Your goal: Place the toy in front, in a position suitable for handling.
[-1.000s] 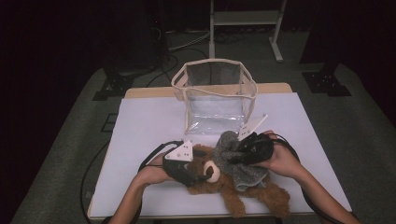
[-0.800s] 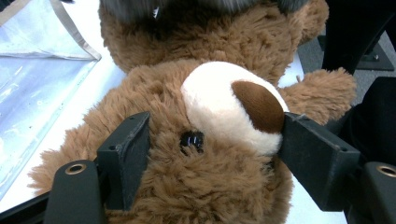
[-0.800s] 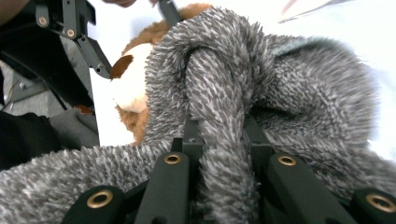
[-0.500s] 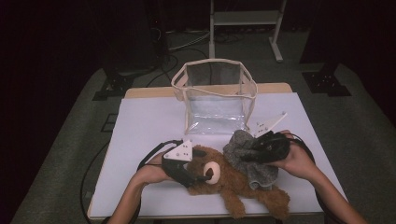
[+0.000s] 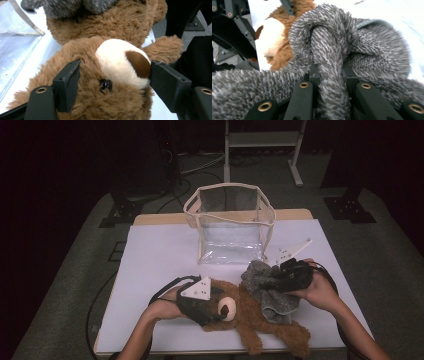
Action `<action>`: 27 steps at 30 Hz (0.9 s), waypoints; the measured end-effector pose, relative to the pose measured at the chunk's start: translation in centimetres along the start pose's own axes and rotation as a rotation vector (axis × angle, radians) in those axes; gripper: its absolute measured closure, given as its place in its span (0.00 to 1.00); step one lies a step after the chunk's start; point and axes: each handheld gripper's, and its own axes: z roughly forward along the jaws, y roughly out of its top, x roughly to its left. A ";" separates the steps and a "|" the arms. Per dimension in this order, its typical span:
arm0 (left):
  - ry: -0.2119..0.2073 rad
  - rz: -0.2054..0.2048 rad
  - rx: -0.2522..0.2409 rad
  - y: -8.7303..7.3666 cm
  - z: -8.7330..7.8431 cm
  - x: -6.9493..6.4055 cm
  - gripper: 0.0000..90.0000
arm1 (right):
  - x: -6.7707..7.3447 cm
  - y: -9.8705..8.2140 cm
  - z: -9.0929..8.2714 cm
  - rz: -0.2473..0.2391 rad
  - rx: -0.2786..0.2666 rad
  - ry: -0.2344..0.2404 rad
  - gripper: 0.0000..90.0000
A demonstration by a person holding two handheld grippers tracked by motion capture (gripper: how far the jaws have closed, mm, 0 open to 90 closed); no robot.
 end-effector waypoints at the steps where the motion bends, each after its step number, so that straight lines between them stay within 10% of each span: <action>1: -0.004 0.004 0.005 0.1 0.1 0.0 0.30 | 0.0 0.0 0.0 0.002 -0.003 0.001 0.83; 9: -0.006 0.034 0.033 0.1 0.0 -0.6 0.30 | 0.9 2.6 4.5 -0.062 0.055 0.032 0.83; 16: -0.008 0.031 0.024 0.2 0.1 -0.4 0.32 | -0.9 1.5 2.7 0.010 0.028 0.026 0.83; 27: 0.008 0.033 0.014 0.0 -0.2 -0.4 0.32 | 1.7 4.8 5.8 -0.099 0.079 0.086 0.83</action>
